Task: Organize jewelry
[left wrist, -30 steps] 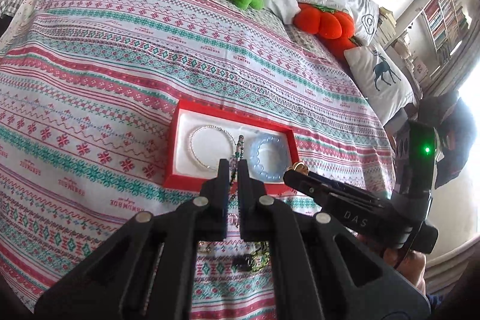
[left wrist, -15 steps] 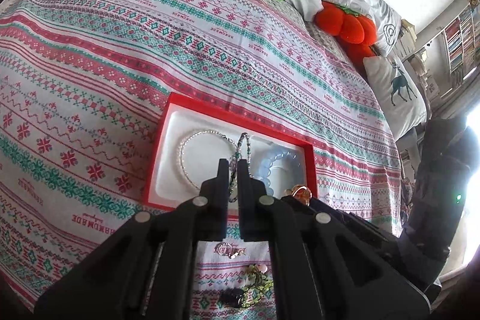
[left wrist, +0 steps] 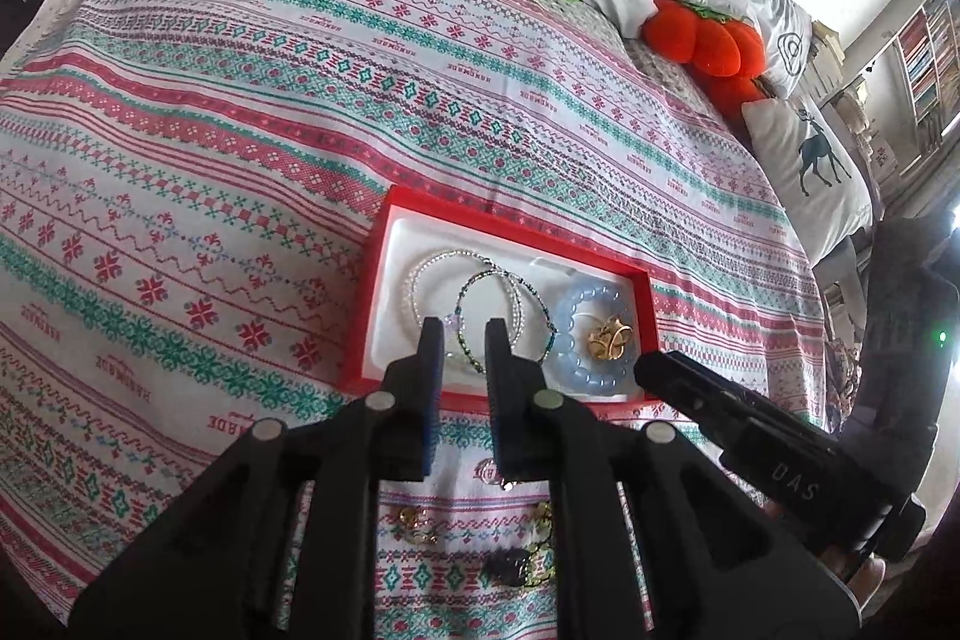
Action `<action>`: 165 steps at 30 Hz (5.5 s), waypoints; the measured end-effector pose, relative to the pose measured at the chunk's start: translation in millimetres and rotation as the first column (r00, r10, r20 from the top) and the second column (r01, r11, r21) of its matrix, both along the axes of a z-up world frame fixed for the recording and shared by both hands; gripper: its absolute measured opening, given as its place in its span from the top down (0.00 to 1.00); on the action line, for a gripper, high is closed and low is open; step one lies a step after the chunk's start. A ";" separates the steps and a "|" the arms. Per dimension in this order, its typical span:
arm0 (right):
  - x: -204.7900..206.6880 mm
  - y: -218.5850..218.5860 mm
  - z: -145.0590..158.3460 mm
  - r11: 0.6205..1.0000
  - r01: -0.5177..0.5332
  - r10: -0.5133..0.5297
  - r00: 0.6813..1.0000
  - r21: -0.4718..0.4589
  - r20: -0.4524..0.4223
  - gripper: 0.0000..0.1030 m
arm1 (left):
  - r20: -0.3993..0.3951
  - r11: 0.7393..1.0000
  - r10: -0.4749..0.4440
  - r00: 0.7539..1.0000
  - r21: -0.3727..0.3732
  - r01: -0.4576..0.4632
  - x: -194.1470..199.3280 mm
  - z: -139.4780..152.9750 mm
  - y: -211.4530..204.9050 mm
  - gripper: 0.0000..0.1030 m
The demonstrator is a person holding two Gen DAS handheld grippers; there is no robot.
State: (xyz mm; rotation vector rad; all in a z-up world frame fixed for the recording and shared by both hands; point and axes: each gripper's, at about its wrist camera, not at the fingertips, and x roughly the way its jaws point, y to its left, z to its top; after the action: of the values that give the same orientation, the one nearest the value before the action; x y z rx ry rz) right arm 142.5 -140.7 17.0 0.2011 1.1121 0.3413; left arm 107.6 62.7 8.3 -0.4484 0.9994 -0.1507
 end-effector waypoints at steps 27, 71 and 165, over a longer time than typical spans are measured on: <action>-61.2 -2.7 -16.3 0.994 -0.084 0.073 0.985 -0.064 -0.154 0.55 | -0.109 0.987 -0.084 0.990 0.128 0.098 -70.3 -29.7 -22.2 0.55; -88.3 88.5 -40.3 0.842 -0.453 0.446 0.890 -0.294 -0.093 0.87 | -0.160 0.991 -0.074 0.984 0.101 0.091 -55.0 -51.0 -10.6 0.74; -62.9 -4.8 -13.1 0.985 -0.150 0.142 0.985 -0.089 -0.095 0.63 | -0.146 0.986 -0.113 0.983 0.108 0.130 -78.5 -37.7 -17.3 0.82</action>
State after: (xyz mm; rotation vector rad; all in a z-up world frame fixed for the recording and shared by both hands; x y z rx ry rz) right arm 79.6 -145.5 4.0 0.0500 1.2307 0.4122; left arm 29.1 45.4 -29.4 -0.2937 1.1672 -0.1715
